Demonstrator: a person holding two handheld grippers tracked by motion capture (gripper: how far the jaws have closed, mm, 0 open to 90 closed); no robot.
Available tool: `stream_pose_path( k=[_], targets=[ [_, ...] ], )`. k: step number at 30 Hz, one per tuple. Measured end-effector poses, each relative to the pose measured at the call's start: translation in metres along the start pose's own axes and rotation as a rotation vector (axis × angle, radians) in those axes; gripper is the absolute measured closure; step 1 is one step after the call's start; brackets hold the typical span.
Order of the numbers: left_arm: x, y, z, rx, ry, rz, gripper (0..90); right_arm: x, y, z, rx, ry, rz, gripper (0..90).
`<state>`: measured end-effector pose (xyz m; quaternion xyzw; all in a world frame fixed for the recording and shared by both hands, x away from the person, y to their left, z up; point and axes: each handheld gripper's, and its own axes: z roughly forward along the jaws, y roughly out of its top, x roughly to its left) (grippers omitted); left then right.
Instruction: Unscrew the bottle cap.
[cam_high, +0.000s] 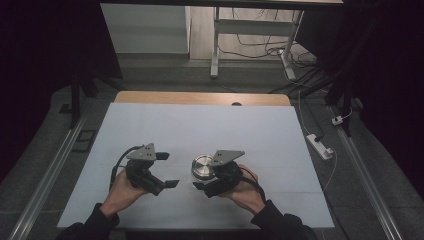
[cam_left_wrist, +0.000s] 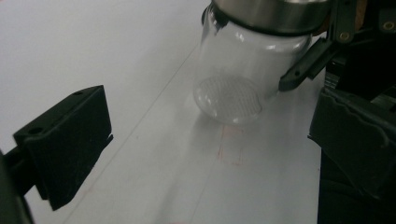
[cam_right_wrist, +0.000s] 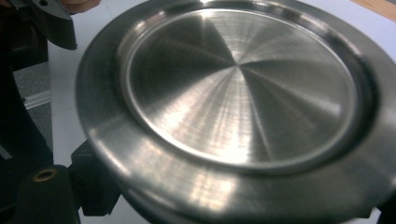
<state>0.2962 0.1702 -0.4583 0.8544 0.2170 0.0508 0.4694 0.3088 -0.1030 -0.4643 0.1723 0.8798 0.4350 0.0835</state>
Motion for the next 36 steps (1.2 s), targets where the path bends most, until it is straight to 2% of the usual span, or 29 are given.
stream_pose_path(
  k=[7, 8, 11, 17, 20, 23, 25, 26, 31, 33, 36],
  targets=[
    [0.006, 0.013, 0.011, -0.001, -0.056, 0.053, 0.0, 0.000, 0.000, 0.000, 0.001, 0.019, -0.009, 15.0],
    [0.006, 0.018, 0.015, 0.004, -0.081, 0.075, 0.0, -0.001, 0.000, 0.000, 0.001, 0.028, -0.014, 15.0],
    [0.006, 0.024, 0.019, 0.010, -0.111, 0.108, 0.0, -0.001, 0.000, 0.000, 0.001, 0.038, -0.015, 15.0],
    [0.005, 0.035, 0.027, 0.006, -0.192, 0.154, 0.0, -0.003, 0.000, 0.001, 0.005, 0.067, -0.041, 15.0],
    [0.005, 0.040, 0.033, 0.023, -0.223, 0.191, 0.0, -0.001, 0.000, 0.002, 0.009, 0.092, -0.049, 15.0],
    [0.005, 0.045, 0.039, 0.020, -0.265, 0.217, 0.2, -0.001, 0.001, 0.003, 0.017, 0.117, -0.082, 15.0],
    [0.004, 0.046, 0.040, 0.018, -0.276, 0.227, 1.5, 0.001, 0.000, 0.004, 0.024, 0.134, -0.091, 15.0],
    [0.004, 0.049, 0.042, 0.016, -0.302, 0.248, 2.5, 0.001, 0.000, 0.004, 0.028, 0.139, -0.107, 15.0],
    [0.002, 0.053, 0.049, 0.036, -0.357, 0.313, 6.7, 0.002, 0.000, 0.005, 0.043, 0.173, -0.143, 15.0],
    [0.000, 0.053, 0.050, 0.043, -0.355, 0.329, 9.0, 0.003, 0.000, 0.005, 0.045, 0.181, -0.151, 15.0],
    [-0.002, 0.053, 0.051, 0.040, -0.361, 0.333, 17.0, 0.004, 0.000, 0.005, 0.045, 0.187, -0.158, 15.0]
  ],
)
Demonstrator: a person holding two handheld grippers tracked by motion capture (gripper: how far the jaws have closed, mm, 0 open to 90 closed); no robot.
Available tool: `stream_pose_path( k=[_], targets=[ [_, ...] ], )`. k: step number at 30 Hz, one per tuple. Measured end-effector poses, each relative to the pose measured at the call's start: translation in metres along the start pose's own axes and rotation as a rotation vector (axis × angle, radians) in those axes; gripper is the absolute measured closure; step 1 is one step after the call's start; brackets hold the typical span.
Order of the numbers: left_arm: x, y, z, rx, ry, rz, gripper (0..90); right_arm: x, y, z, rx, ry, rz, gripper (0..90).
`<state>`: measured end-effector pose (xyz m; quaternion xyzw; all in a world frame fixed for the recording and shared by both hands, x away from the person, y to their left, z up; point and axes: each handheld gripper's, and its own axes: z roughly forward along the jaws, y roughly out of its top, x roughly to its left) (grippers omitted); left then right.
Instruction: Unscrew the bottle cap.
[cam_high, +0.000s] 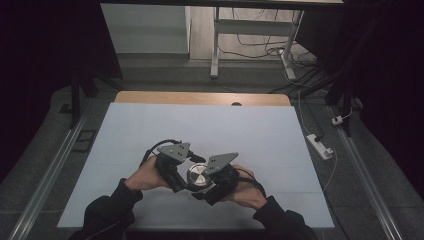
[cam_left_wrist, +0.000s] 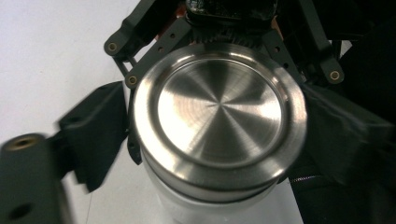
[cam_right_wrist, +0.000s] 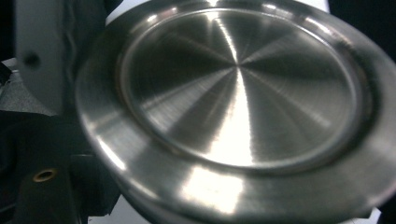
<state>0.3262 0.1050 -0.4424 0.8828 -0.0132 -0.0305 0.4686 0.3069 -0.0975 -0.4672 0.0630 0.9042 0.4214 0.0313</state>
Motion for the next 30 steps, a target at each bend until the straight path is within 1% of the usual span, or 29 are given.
stream_pose_path(
  k=[3, 5, 7, 10, 12, 14, 16, 17, 18, 19, 20, 21, 23, 25, 26, 28, 29, 30],
  targets=[
    [-0.002, 0.001, 0.000, 0.000, 0.036, -0.019, 18.3, -0.001, 0.000, -0.001, 0.000, -0.012, 0.005, 15.0],
    [-0.003, 0.002, 0.001, -0.004, 0.070, -0.043, 18.5, -0.002, 0.000, -0.001, -0.002, -0.030, 0.016, 15.0],
    [-0.004, 0.003, 0.002, -0.012, 0.115, -0.079, 18.6, -0.003, 0.000, -0.002, -0.003, -0.052, 0.039, 15.0],
    [-0.005, 0.005, 0.006, -0.036, 0.187, -0.152, 18.6, -0.006, 0.000, -0.003, -0.016, -0.100, 0.090, 15.0],
    [-0.006, 0.006, 0.009, -0.042, 0.236, -0.190, 18.6, -0.008, -0.001, -0.004, -0.016, -0.139, 0.103, 15.0],
    [-0.007, 0.008, 0.012, -0.038, 0.286, -0.215, 18.6, -0.009, -0.002, -0.003, -0.019, -0.172, 0.136, 15.0],
    [-0.009, 0.009, 0.016, -0.041, 0.332, -0.243, 18.5, -0.010, -0.003, -0.003, -0.014, -0.209, 0.150, 15.0],
    [-0.009, 0.009, 0.017, -0.042, 0.345, -0.252, 18.5, -0.011, -0.003, -0.002, -0.013, -0.224, 0.158, 15.0],
    [-0.008, 0.009, 0.018, -0.050, 0.350, -0.268, 18.4, -0.011, -0.004, -0.002, -0.013, -0.237, 0.159, 15.0],
    [-0.008, 0.009, 0.018, -0.059, 0.342, -0.278, 18.3, -0.011, -0.004, -0.002, -0.018, -0.246, 0.169, 15.0],
    [-0.006, 0.009, 0.016, -0.062, 0.325, -0.276, 18.1, -0.011, -0.004, -0.002, -0.022, -0.250, 0.172, 15.0],
    [-0.005, 0.008, 0.014, -0.077, 0.308, -0.278, 17.5, -0.011, -0.004, -0.002, -0.026, -0.248, 0.168, 15.0],
    [-0.002, 0.007, 0.004, -0.114, 0.265, -0.281, 10.4, -0.011, -0.004, -0.004, -0.037, -0.237, 0.156, 15.0],
    [-0.001, 0.005, -0.008, -0.138, 0.248, -0.257, 6.5, -0.010, -0.003, -0.005, -0.047, -0.216, 0.149, 15.0],
    [-0.001, 0.005, -0.013, -0.134, 0.222, -0.241, 4.9, -0.010, -0.003, -0.006, -0.050, -0.204, 0.144, 15.0],
    [-0.002, 0.003, -0.022, -0.134, 0.178, -0.190, 3.4, -0.010, -0.003, -0.007, -0.054, -0.173, 0.134, 15.0],
    [-0.003, 0.002, -0.025, -0.123, 0.154, -0.162, 3.2, -0.010, -0.003, -0.006, -0.054, -0.153, 0.128, 15.0],
    [-0.004, 0.002, -0.026, -0.105, 0.138, -0.132, 3.4, -0.010, -0.003, -0.006, -0.052, -0.134, 0.126, 15.0]
  ],
)
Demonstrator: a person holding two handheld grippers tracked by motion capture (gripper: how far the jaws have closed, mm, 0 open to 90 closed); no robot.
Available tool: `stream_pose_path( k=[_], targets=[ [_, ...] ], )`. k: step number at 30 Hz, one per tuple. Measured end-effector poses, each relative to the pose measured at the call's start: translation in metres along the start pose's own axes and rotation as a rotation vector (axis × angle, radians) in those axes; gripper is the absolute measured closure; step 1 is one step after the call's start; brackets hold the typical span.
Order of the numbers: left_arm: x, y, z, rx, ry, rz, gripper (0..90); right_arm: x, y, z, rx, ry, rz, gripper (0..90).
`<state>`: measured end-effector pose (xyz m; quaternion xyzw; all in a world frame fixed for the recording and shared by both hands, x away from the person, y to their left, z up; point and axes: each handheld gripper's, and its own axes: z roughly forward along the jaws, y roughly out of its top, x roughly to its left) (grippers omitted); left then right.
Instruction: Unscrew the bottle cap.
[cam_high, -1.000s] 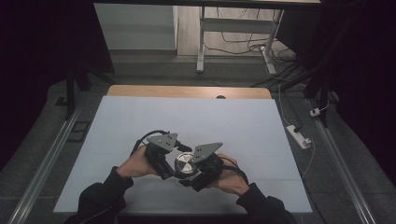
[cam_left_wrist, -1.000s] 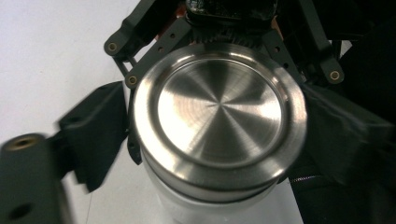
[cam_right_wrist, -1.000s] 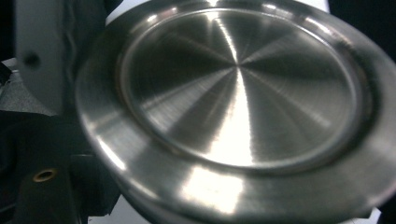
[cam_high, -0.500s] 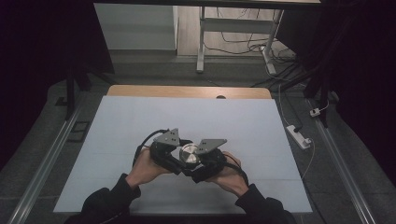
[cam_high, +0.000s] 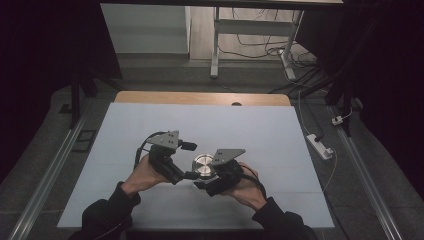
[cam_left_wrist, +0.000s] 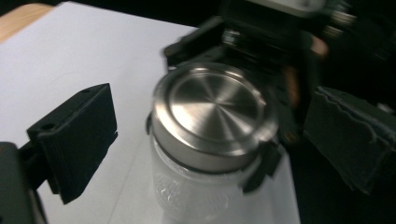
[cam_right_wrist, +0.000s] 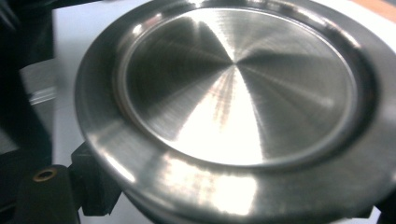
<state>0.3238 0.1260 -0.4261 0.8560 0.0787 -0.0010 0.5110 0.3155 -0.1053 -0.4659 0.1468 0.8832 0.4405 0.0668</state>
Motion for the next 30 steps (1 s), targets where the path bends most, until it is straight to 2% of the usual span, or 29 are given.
stream_pose_path(
  k=[2, 4, 6, 7, 9, 13, 14, 16, 20, 27, 30],
  targets=[
    [-0.003, 0.000, 0.000, 0.046, -0.027, 0.064, 3.9, 0.002, 0.000, 0.001, 0.007, 0.037, -0.020, 15.0],
    [-0.006, 0.000, 0.004, 0.083, -0.036, 0.105, 4.4, 0.005, 0.001, 0.003, 0.014, 0.077, -0.040, 15.0],
    [-0.007, -0.001, 0.005, 0.095, -0.050, 0.117, 5.7, 0.009, 0.001, 0.004, 0.025, 0.114, -0.074, 15.0],
    [-0.009, -0.001, 0.009, 0.111, -0.079, 0.148, 6.0, 0.010, 0.001, 0.004, 0.027, 0.130, -0.088, 15.0],
    [-0.010, -0.002, 0.013, 0.121, -0.110, 0.165, 7.2, 0.014, 0.002, 0.005, 0.036, 0.153, -0.116, 15.0],
    [-0.013, -0.003, 0.017, 0.133, -0.130, 0.199, 14.2, 0.018, 0.002, 0.006, 0.041, 0.178, -0.144, 15.0],
    [-0.014, -0.003, 0.017, 0.132, -0.115, 0.206, 16.6, 0.018, 0.003, 0.006, 0.040, 0.179, -0.149, 15.0],
    [-0.014, -0.002, 0.018, 0.126, -0.099, 0.194, 18.6, 0.018, 0.003, 0.005, 0.041, 0.174, -0.150, 15.0],
    [-0.013, -0.001, 0.020, 0.107, -0.018, 0.124, 18.9, 0.013, 0.003, 0.003, 0.037, 0.122, -0.112, 15.0],
    [-0.017, 0.005, 0.034, 0.082, 0.188, -0.016, 19.0, 0.003, 0.001, 0.001, 0.030, -0.030, -0.006, 15.0],
    [-0.020, 0.006, 0.041, 0.081, 0.261, -0.052, 18.9, 0.001, 0.000, 0.002, 0.034, -0.095, 0.010, 15.0]
  ],
)
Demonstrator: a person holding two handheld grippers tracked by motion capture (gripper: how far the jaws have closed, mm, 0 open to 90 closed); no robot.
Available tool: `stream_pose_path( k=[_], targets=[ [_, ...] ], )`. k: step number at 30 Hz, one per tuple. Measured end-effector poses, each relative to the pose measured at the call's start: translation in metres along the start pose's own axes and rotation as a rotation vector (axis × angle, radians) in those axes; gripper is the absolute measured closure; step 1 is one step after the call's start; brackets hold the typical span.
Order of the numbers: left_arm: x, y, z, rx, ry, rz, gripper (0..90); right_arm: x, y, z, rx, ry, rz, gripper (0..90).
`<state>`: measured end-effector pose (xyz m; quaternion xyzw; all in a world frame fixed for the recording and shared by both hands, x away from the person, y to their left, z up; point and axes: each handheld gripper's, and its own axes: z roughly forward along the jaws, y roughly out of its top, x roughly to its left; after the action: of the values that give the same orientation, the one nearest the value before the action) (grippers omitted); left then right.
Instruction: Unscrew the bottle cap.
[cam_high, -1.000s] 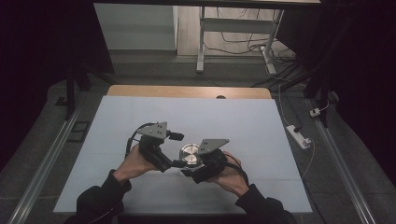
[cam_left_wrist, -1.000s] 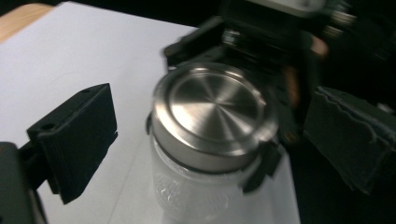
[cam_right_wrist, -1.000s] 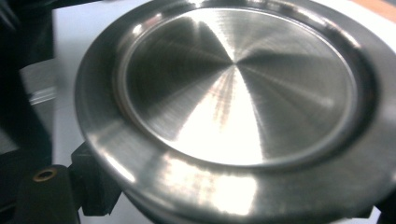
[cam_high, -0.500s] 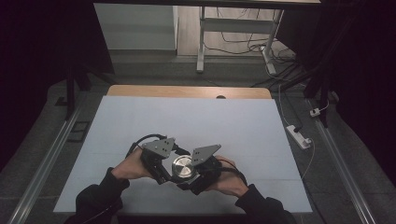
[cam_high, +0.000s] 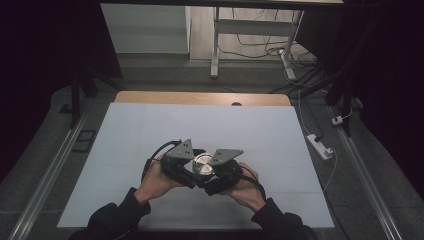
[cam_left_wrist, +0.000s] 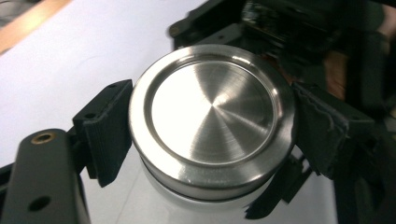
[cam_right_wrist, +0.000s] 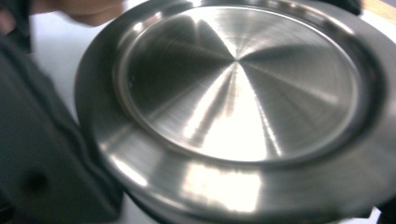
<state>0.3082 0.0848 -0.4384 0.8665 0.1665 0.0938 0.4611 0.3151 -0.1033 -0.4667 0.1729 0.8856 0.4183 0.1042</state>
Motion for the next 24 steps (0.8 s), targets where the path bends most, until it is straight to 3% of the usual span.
stream_pose_path(
  k=[2, 4, 6, 8, 9, 10, 13, 14, 15, 17, 21, 24],
  targets=[
    [0.001, -0.001, 0.002, -0.001, 0.001, -0.015, 18.7, 0.000, -0.001, 0.001, 0.003, -0.031, 0.020, 15.0],
    [0.007, -0.003, 0.000, -0.032, -0.057, -0.037, 18.2, 0.000, -0.002, 0.002, -0.002, -0.029, 0.032, 15.0],
    [0.016, -0.004, -0.005, -0.066, -0.139, -0.073, 11.2, 0.001, -0.001, 0.001, -0.017, -0.009, 0.041, 15.0],
    [0.021, -0.005, -0.015, -0.095, -0.178, -0.066, 8.3, 0.002, 0.000, 0.000, -0.026, 0.004, 0.028, 15.0],
    [0.021, -0.005, -0.015, -0.095, -0.178, -0.066, 7.3, 0.003, 0.000, -0.001, -0.032, 0.014, 0.020, 15.0],
    [0.024, -0.005, -0.025, -0.090, -0.197, -0.013, 7.4, 0.003, 0.000, -0.001, -0.037, 0.028, 0.012, 15.0],
    [0.021, -0.006, -0.033, -0.047, -0.248, 0.109, 7.8, 0.004, 0.001, -0.002, -0.035, 0.089, -0.019, 15.0],
    [0.021, -0.006, -0.033, -0.047, -0.248, 0.109, 7.7, 0.005, 0.001, -0.001, -0.034, 0.111, -0.027, 15.0],
    [0.015, -0.005, -0.033, 0.001, -0.247, 0.189, 7.8, 0.007, 0.001, -0.001, -0.032, 0.127, -0.038, 15.0],
    [0.008, -0.005, -0.031, 0.039, -0.254, 0.249, 7.9, 0.011, 0.001, 0.001, -0.024, 0.163, -0.074, 15.0],
    [0.002, -0.004, -0.025, 0.073, -0.277, 0.292, 10.2, 0.019, 0.003, 0.002, -0.011, 0.201, -0.116, 15.0],
    [0.001, -0.006, -0.023, 0.064, -0.257, 0.302, 18.3, 0.022, 0.003, 0.003, -0.004, 0.208, -0.134, 15.0]
  ],
)
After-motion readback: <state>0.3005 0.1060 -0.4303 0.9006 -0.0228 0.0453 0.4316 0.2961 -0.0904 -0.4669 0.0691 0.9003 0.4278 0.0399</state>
